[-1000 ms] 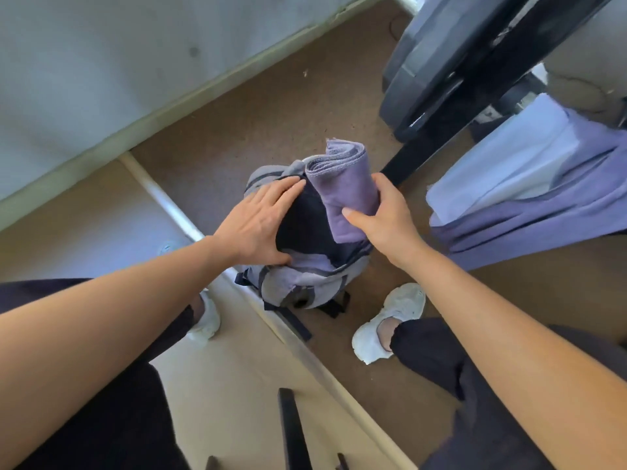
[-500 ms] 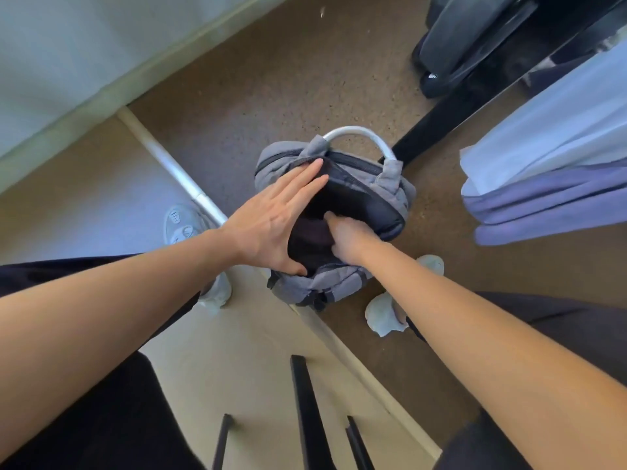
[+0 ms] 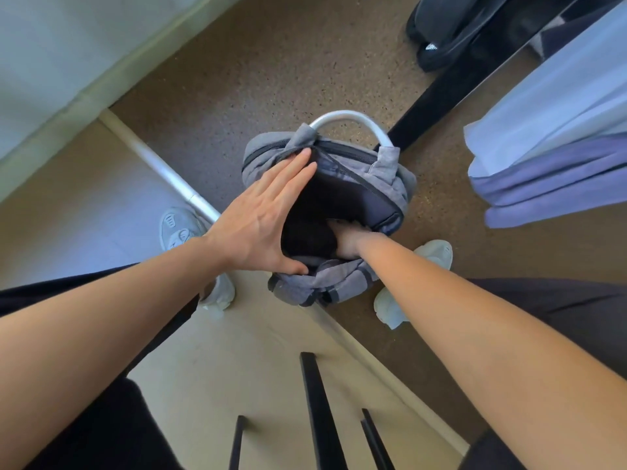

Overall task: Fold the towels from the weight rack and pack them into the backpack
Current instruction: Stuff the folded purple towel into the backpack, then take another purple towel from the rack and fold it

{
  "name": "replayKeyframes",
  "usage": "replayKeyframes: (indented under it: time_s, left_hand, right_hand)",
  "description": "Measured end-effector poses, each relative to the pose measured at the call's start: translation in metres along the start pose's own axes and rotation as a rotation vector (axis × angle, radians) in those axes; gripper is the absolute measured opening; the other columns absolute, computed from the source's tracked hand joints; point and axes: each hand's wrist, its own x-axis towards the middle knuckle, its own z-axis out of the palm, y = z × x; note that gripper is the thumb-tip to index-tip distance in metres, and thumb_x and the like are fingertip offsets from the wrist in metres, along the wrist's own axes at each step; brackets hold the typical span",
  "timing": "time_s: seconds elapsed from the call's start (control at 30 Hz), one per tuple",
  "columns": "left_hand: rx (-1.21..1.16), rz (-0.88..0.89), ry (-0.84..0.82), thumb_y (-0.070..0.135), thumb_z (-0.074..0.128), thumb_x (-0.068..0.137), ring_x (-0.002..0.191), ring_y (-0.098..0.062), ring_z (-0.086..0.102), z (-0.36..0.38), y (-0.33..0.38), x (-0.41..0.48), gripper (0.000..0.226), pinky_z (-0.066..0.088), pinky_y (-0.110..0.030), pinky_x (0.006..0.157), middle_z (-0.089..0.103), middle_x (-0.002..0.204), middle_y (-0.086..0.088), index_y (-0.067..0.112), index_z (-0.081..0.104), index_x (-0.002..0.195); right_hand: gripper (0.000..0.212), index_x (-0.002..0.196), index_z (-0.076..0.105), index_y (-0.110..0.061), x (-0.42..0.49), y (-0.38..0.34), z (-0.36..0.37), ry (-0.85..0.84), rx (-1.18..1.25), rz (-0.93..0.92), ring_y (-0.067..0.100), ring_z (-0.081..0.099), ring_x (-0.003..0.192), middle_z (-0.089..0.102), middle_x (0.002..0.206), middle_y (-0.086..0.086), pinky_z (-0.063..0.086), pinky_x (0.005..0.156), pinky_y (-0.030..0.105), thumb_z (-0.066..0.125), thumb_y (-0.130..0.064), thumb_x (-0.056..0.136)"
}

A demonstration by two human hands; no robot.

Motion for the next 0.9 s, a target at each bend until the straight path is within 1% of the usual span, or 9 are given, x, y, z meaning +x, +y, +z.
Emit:
replayKeyframes:
  time_s: [0.17,0.27,0.37,0.5,0.6,0.7,0.77,0.83,0.9]
  left_hand:
    - [-0.01,-0.003,-0.01,0.07,0.086,0.057,0.16,-0.029,0.006,-0.002,0.002,0.001,0.147,0.018,-0.044,0.128,0.001,0.173,-0.011,0.007,0.008,0.164]
    - [-0.007,-0.014,-0.013,0.07,0.086,0.058,0.159,-0.031,0.006,-0.005,0.002,0.003,0.146,0.021,-0.05,0.127,0.0,0.173,-0.011,0.01,0.006,0.164]
    - [0.009,-0.042,-0.026,0.068,0.086,0.059,0.159,-0.032,0.007,-0.007,0.004,0.008,0.142,0.021,-0.05,0.127,0.0,0.173,-0.01,0.014,0.006,0.164]
    - [0.087,-0.088,-0.024,0.06,0.087,0.064,0.157,-0.032,0.013,-0.012,0.012,0.017,0.126,0.03,-0.051,0.121,0.005,0.172,-0.011,0.018,0.022,0.163]
    - [0.094,-0.15,0.01,0.044,0.089,0.069,0.153,-0.036,0.025,-0.015,0.018,0.025,0.102,0.042,-0.056,0.113,0.017,0.17,-0.013,0.019,0.04,0.156]
    - [0.07,-0.194,0.071,0.031,0.086,0.076,0.145,-0.04,0.037,-0.016,0.025,0.034,0.072,0.05,-0.056,0.101,0.035,0.163,-0.014,0.02,0.058,0.142]
    - [0.03,-0.238,0.104,0.028,0.083,0.08,0.14,-0.038,0.043,-0.017,0.034,0.041,0.057,0.05,-0.053,0.098,0.047,0.156,-0.01,0.02,0.065,0.134]
    - [-0.014,-0.25,0.124,0.026,0.081,0.083,0.133,-0.035,0.049,-0.018,0.045,0.046,0.044,0.047,-0.047,0.101,0.058,0.145,-0.006,0.021,0.071,0.126]
    - [-0.083,-0.252,0.14,0.024,0.08,0.085,0.123,-0.031,0.057,-0.02,0.058,0.049,0.032,0.046,-0.042,0.101,0.068,0.131,-0.001,0.021,0.075,0.116]
  right_hand:
    - [0.069,0.15,0.042,-0.021,-0.03,0.001,-0.027,0.091,0.19,-0.078,0.033,0.052,0.133,0.054,0.147,0.01,0.044,0.11,0.049,0.07,-0.03,0.087]
    - [0.057,0.146,0.05,-0.021,-0.063,0.001,-0.041,0.172,0.189,-0.128,0.025,0.055,0.13,0.058,0.144,0.003,0.046,0.108,0.04,0.066,-0.029,0.092]
    - [0.044,0.139,0.058,-0.022,-0.103,0.001,-0.048,0.268,0.258,-0.178,0.019,0.061,0.12,0.064,0.135,0.001,0.05,0.1,0.036,0.064,-0.028,0.096]
    - [0.034,0.132,0.064,-0.02,-0.165,0.002,-0.061,0.37,0.388,-0.249,0.011,0.063,0.111,0.068,0.124,-0.003,0.052,0.095,0.03,0.062,-0.023,0.098]
    - [0.027,0.126,0.067,-0.022,-0.211,0.014,-0.076,0.469,0.482,-0.252,0.002,0.062,0.101,0.069,0.116,-0.008,0.051,0.09,0.02,0.062,-0.023,0.098]
    - [0.018,0.113,0.072,-0.024,-0.247,0.038,-0.092,0.704,0.686,-0.166,-0.002,0.063,0.093,0.07,0.102,-0.014,0.054,0.085,0.019,0.065,-0.023,0.096]
    - [0.012,0.105,0.073,-0.023,-0.267,0.056,-0.1,0.904,0.929,-0.045,0.002,0.065,0.091,0.071,0.096,-0.011,0.054,0.083,0.02,0.067,-0.023,0.095]
    - [0.007,0.096,0.07,-0.023,-0.277,0.081,-0.104,1.096,1.247,0.103,0.011,0.066,0.084,0.071,0.092,-0.002,0.058,0.085,0.034,0.068,-0.018,0.091]
    - [0.013,0.091,0.063,-0.025,-0.28,0.106,-0.105,1.289,1.475,0.23,0.016,0.063,0.08,0.066,0.09,0.004,0.059,0.089,0.046,0.071,-0.02,0.082]
